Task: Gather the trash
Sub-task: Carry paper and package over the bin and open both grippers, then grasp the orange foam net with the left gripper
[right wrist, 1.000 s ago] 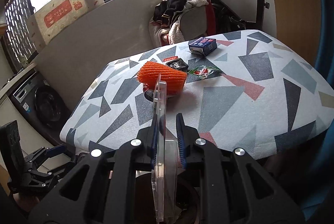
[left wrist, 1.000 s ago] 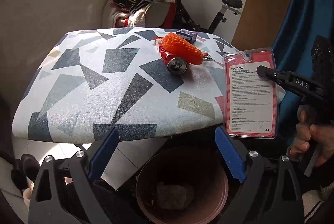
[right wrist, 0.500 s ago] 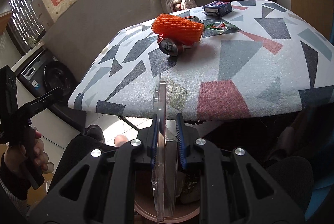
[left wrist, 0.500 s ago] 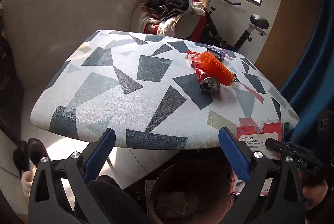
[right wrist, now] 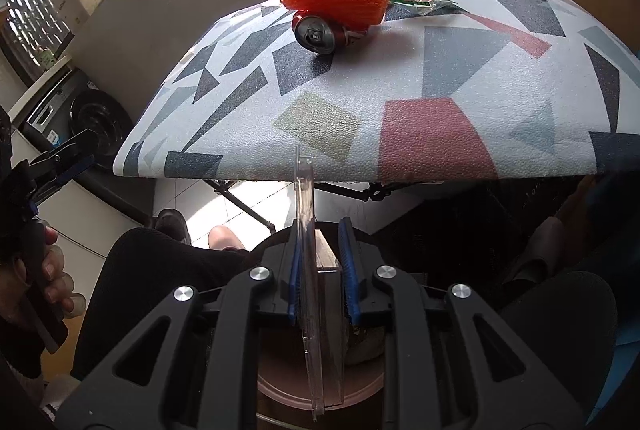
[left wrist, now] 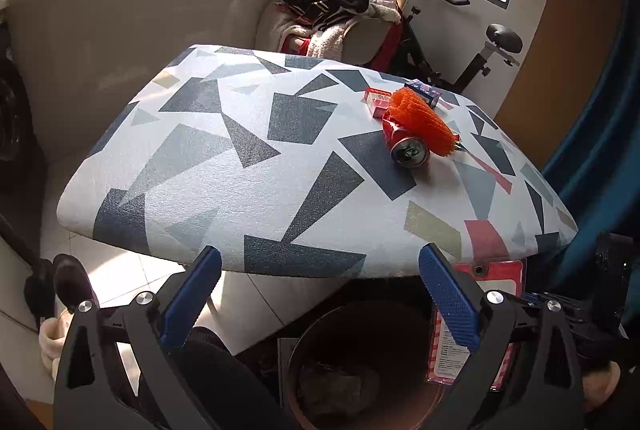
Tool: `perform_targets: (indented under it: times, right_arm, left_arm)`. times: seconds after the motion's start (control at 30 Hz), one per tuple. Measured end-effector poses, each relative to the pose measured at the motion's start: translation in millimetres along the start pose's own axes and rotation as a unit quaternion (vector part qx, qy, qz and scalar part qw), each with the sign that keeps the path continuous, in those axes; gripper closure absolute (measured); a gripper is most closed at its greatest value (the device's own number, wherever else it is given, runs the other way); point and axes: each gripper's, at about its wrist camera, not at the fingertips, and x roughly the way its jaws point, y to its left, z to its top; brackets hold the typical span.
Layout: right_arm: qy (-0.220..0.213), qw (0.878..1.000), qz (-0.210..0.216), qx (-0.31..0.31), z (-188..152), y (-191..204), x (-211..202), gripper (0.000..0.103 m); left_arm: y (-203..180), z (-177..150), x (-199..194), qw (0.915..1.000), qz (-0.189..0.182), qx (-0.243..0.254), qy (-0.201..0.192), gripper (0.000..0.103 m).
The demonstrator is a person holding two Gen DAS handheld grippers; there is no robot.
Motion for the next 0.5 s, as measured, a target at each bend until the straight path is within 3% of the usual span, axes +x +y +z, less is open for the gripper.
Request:
perform_targets:
  times: [0.13, 0.27, 0.5]
  right_arm:
    - [0.011, 1.0, -0.014, -0.001, -1.4, 0.1, 5.3, 0.075]
    - [0.021, 1.0, -0.023, 0.001, -2.3, -0.6, 9.2, 0.045]
    - [0.024, 0.999, -0.035, 0.003, -3.3, -1.4, 10.4, 0.019]
  left_arm:
    - [2.3, -0.5, 0.7, 1.0, 0.002, -0.005, 0.002, 0.006]
    - [3.0, -0.9, 1.3, 1.0, 0.002, -0.006, 0.004, 0.006]
    - [3.2, -1.4, 2.5, 1.0, 0.003, -0.006, 0.005, 0.006]
